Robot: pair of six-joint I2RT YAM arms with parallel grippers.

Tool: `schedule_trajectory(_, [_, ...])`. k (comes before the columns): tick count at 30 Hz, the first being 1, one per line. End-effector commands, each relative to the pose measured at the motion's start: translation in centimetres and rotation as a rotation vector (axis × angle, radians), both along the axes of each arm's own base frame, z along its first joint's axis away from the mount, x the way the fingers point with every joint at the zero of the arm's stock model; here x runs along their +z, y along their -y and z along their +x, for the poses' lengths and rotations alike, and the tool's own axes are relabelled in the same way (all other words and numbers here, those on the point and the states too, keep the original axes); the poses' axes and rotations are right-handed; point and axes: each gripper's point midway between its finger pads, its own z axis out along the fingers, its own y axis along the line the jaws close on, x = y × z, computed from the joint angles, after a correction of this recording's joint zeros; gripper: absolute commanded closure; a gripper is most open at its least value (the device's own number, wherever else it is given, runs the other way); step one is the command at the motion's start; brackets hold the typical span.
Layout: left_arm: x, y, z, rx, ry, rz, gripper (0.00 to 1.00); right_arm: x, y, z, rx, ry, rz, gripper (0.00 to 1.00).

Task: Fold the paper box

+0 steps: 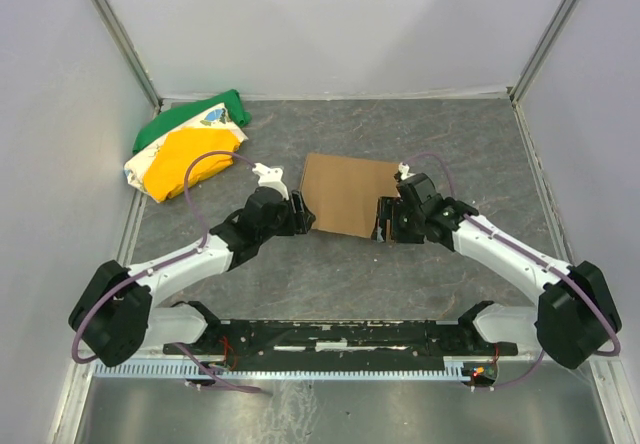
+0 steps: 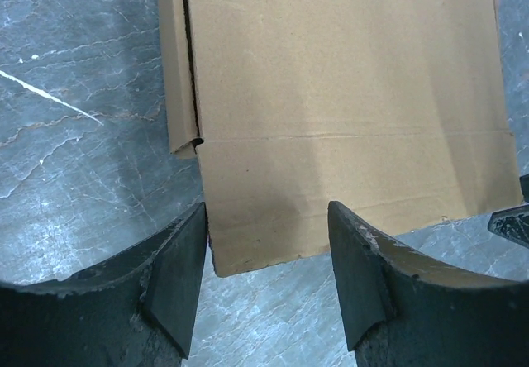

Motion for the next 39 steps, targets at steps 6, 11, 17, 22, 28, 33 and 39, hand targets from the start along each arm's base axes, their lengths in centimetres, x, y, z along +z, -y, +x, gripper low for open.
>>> schedule_trajectory(6, [0.0,0.5,0.5,0.002,0.005,-0.009,0.34,1.1,-1.0,1.2,0.01,0.041,0.029,0.25])
schedule_trajectory(11, [-0.7,-0.2,0.7,0.005,-0.02,0.075,0.35,0.5,-1.1,0.9,0.014,0.022,0.031,0.25])
schedule_trajectory(17, [-0.2,-1.4,1.1,0.01,-0.02,0.181,0.34,0.3,-0.2,0.9,0.012,0.02,-0.02,0.25])
schedule_trajectory(22, [-0.1,-2.0,1.2,0.009,-0.023,0.24,0.34,0.1,0.0,1.0,0.014,0.017,-0.041,0.25])
schedule_trajectory(28, [-0.3,-1.6,1.1,-0.007,-0.034,0.232,0.34,0.4,-0.4,1.2,0.022,0.02,-0.027,0.25])
schedule_trajectory(33, [0.0,-1.0,0.9,-0.031,-0.048,0.213,0.34,0.7,-1.0,1.3,0.029,0.019,0.003,0.25])
schedule_trajectory(39, [-0.3,-0.4,1.1,-0.059,-0.056,0.214,0.36,0.7,-2.9,1.5,0.057,0.004,0.087,0.25])
